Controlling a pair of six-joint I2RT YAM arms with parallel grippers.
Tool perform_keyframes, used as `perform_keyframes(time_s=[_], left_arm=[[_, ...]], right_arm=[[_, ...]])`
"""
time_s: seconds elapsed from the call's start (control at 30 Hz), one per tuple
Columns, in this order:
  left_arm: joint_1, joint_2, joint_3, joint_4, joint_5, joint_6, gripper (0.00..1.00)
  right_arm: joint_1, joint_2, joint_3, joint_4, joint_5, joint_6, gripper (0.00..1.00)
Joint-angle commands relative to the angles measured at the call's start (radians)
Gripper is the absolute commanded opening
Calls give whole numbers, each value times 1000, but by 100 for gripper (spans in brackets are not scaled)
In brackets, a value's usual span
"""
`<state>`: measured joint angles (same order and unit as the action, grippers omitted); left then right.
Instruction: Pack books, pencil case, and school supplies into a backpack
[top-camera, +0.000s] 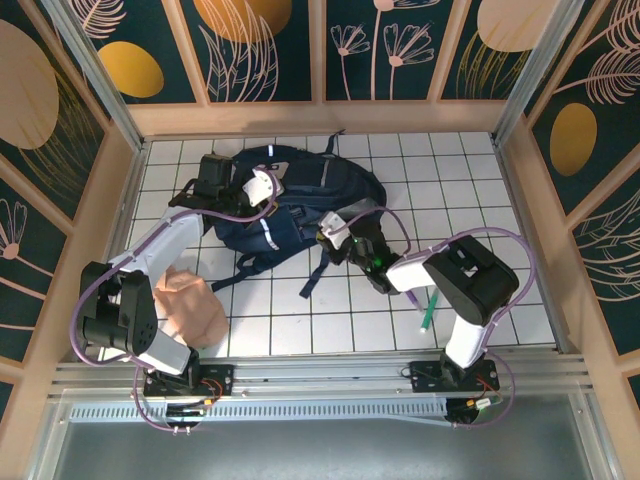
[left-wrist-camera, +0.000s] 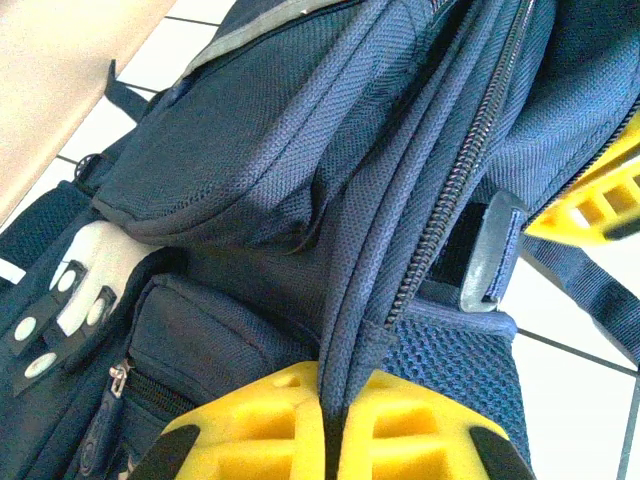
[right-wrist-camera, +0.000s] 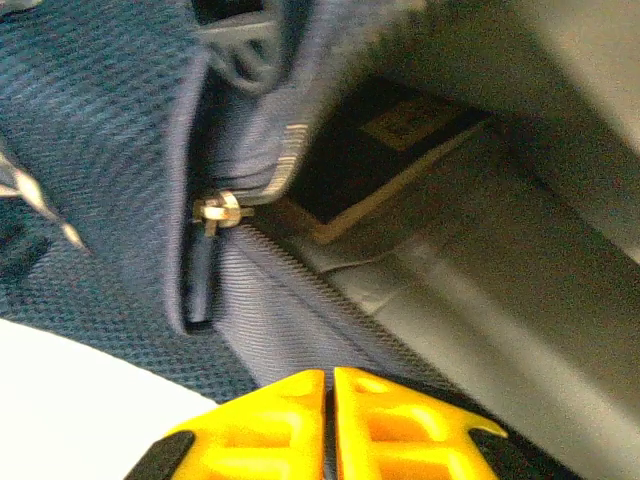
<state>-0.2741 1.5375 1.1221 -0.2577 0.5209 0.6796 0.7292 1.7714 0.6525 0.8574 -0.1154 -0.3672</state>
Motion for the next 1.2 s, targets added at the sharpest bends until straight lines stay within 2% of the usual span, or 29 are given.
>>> perform_keyframes(time_s=[0.0,0.23,0.37,0.57,0.63,0.67,0.8,0.97,1.03,1.17], left_arm=[[7,-44,11,74,120,-28,0],[7,-84,-34,155,188,-93,0],[8,-90,-28,167,224,-111,0],[7,-83,-24,204,244,-135,0],[8,-76,-25,211,257,-149,0],[7,-75,-29,218,262,-157,0],[6,-83,-69,264,244,-191,0],[6,-95,-104,280,227,-203,0],[6,-99,-108,275,219,-196,0],[6,-102,-110,258,205,-175,0]], right_arm=[[47,17,66,-58,1,-103,19],[21,112,144,-32,-54,-82,20],[19,149,165,-20,-29,-106,20],[19,162,178,-11,-44,-110,10],[32,165,169,5,-3,-141,10],[40,168,156,47,52,-159,14],[77,207,99,280,313,-156,55],[102,254,111,397,490,-152,59],[99,256,108,432,527,-136,54],[93,237,89,445,511,-105,35]])
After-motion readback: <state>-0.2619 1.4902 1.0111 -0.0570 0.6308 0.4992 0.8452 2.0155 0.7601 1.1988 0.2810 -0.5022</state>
